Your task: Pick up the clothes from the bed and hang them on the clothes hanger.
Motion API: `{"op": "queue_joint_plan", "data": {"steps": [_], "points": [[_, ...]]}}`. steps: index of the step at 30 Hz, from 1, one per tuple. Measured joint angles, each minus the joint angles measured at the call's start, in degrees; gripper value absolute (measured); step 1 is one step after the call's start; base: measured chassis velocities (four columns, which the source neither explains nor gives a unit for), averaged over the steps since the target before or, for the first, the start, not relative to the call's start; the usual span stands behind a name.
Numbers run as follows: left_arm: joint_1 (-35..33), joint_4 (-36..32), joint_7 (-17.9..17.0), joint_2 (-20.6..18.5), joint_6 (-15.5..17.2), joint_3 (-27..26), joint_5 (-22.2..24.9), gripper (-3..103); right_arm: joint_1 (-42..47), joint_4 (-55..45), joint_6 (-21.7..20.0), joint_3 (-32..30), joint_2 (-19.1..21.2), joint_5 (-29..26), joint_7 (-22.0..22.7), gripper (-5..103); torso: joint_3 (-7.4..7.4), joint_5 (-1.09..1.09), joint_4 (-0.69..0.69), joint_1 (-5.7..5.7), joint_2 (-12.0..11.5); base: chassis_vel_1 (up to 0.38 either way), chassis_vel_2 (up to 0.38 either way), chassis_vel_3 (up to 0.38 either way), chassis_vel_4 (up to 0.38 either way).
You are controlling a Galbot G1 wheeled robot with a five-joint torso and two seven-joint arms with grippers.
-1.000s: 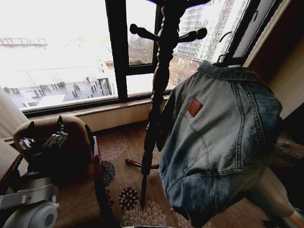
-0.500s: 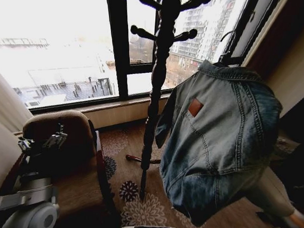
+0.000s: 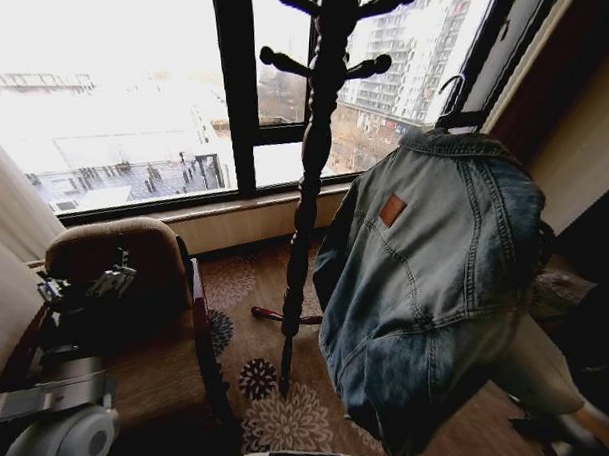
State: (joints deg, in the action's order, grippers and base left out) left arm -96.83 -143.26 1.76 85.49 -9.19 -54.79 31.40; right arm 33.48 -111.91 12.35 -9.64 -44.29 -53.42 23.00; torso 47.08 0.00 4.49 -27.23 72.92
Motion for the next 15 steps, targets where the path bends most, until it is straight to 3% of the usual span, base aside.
{"op": "queue_joint_plan", "data": {"steps": [11, 15], "points": [[-0.1, 0.0, 0.0, 0.0, 0.0, 0.1, 0.0, 100, 0.1, -1.0, -1.0, 0.7, -0.1, -0.2, -0.5, 21, -0.03, -0.01, 0.02, 0.09, 0.0, 0.0, 0.0, 0.0, 0.0], [0.1, 0.0, 0.1, 0.0, 0.0, 0.2, -0.1, 100, -0.5, -0.8, -1.8, 1.0, 1.1, -2.7, -2.6, 21, -0.02, 0.0, 0.02, 0.05, 0.0, 0.0, 0.0, 0.0, 0.0]]}}
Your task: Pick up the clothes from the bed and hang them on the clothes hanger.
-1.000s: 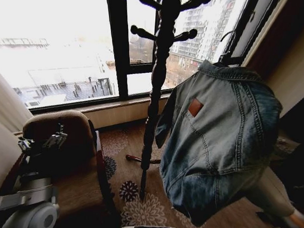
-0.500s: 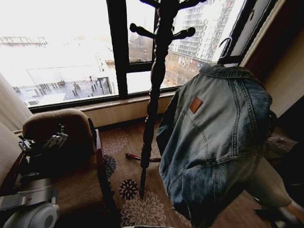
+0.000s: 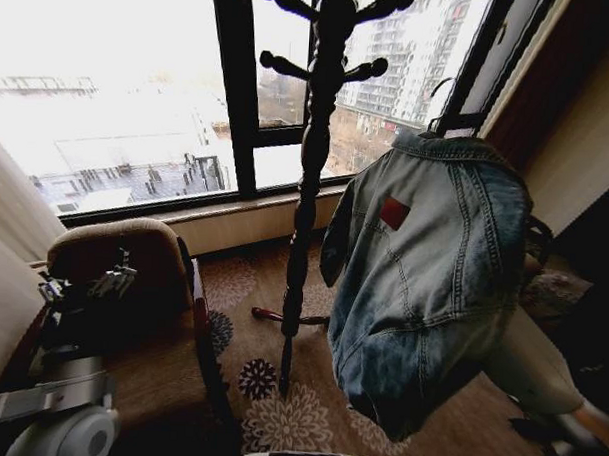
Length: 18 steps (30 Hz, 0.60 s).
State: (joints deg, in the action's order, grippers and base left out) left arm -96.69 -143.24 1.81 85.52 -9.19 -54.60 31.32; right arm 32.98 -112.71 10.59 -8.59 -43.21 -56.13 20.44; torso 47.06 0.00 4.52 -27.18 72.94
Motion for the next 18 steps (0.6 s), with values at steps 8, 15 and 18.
{"op": "queue_joint_plan", "data": {"steps": [8, 15, 18], "points": [[0.2, 0.0, 0.0, 0.4, -0.1, 0.7, -0.4, 100, -4.1, 2.9, 0.0, 5.5, 0.4, -4.4, -4.0, 21, -0.01, -0.01, 0.01, 0.03, 0.0, 0.0, 0.0, 0.0, 0.0], [0.3, 0.0, 0.1, 0.2, -0.5, -0.3, 0.1, 100, -9.7, 4.6, -0.2, 11.8, -0.8, -4.3, -4.1, 21, 0.0, 0.01, 0.0, 0.01, 0.0, 0.0, 0.0, 0.0, 0.0], [0.4, 0.0, 0.1, 0.2, -0.6, -0.4, 0.3, 100, -11.5, 4.8, -0.3, 13.3, -0.9, -3.9, -4.0, 21, 0.0, 0.01, 0.01, 0.02, 0.0, 0.0, 0.0, 0.0, 0.0]]}}
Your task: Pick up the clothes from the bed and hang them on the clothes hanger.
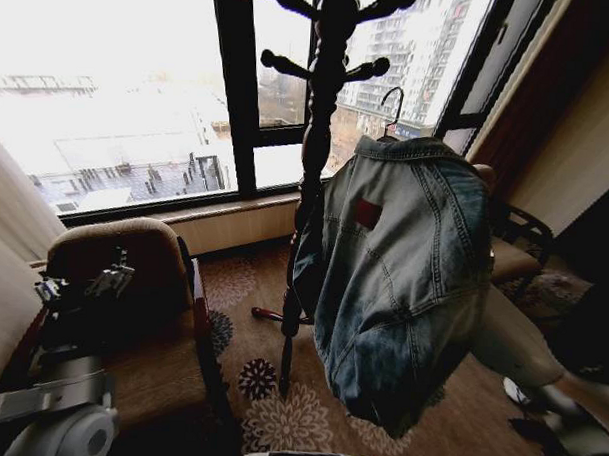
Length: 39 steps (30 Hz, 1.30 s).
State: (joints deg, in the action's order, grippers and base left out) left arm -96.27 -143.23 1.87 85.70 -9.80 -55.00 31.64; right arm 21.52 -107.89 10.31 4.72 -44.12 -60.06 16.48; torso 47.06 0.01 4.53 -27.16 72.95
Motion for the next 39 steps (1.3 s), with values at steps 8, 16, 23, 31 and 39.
{"op": "queue_joint_plan", "data": {"steps": [8, 16, 23, 31, 39], "points": [[0.7, 0.7, 0.0, -0.1, -0.1, 0.3, 0.1, 100, -2.6, -2.0, -0.4, 2.8, 1.9, 2.8, 0.4, 21, 0.0, -0.01, -0.01, 0.0, 0.0, 0.0, 0.0, 0.0, 0.0], [1.3, 1.4, 0.0, -0.2, -0.2, 0.7, 0.1, 100, -3.9, -5.3, -1.6, 5.8, 6.3, 4.4, 0.4, 21, 0.0, 0.0, -0.03, 0.0, 0.0, 0.0, 0.0, 0.0, 0.0], [1.6, 2.0, 0.1, -0.1, -0.4, 1.0, 0.1, 100, -4.0, -8.5, -2.3, 6.7, 7.9, 4.8, 1.8, 21, 0.0, 0.0, -0.03, 0.0, 0.0, 0.0, 0.0, 0.0, 0.0], [1.8, 2.1, 0.3, -0.3, -0.5, 1.3, 0.1, 100, -3.1, -13.4, -2.4, 7.9, 12.0, 6.2, 0.4, 21, 0.0, -0.01, -0.01, 0.0, 0.0, 0.0, 0.0, 0.0, 0.0], [1.8, 2.0, 0.3, -0.5, -0.5, 1.3, 0.3, 100, -5.5, -16.2, -3.0, 7.8, 14.9, 5.2, 0.6, 21, 0.0, -0.01, -0.02, 0.0, 0.0, 0.0, 0.0, 0.0, 0.0]]}}
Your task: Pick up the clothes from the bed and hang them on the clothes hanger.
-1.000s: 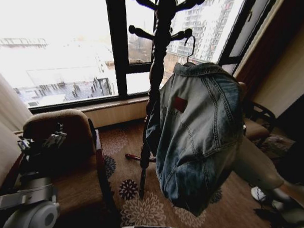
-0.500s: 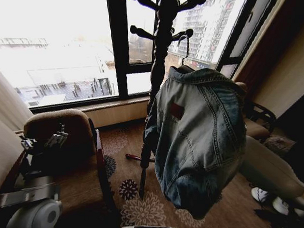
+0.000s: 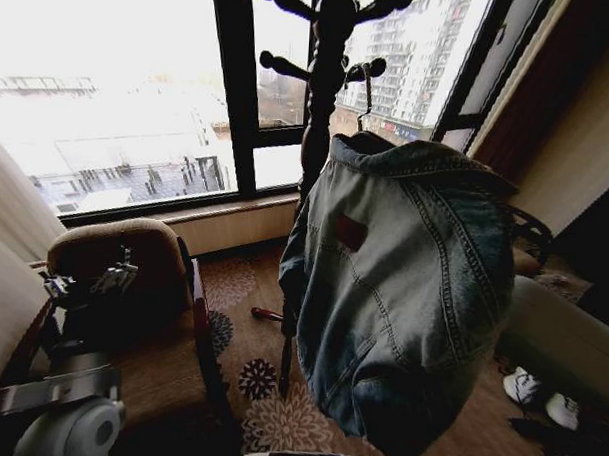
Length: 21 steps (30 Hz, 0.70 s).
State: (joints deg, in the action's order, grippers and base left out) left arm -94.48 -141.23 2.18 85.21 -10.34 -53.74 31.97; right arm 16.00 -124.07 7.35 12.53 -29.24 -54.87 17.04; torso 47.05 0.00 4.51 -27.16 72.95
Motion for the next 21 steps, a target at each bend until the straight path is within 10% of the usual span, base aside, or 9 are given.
{"op": "queue_joint_plan", "data": {"steps": [13, 21], "points": [[0.0, -0.2, 0.1, -0.2, 0.0, 0.3, 0.2, 100, -0.5, -3.7, -14.4, -1.2, 4.5, 1.1, 11.6, 21, 0.0, 0.0, 0.0, 0.0, 0.0, 0.0, 0.0, 0.0, 0.0], [0.2, 0.0, 0.1, -0.8, -0.1, -0.5, 1.2, 100, -1.2, 0.3, -16.1, -1.1, 5.2, 1.4, 9.4, 21, 0.0, -0.01, 0.0, 0.0, 0.0, 0.0, 0.0, 0.0, 0.0]]}}
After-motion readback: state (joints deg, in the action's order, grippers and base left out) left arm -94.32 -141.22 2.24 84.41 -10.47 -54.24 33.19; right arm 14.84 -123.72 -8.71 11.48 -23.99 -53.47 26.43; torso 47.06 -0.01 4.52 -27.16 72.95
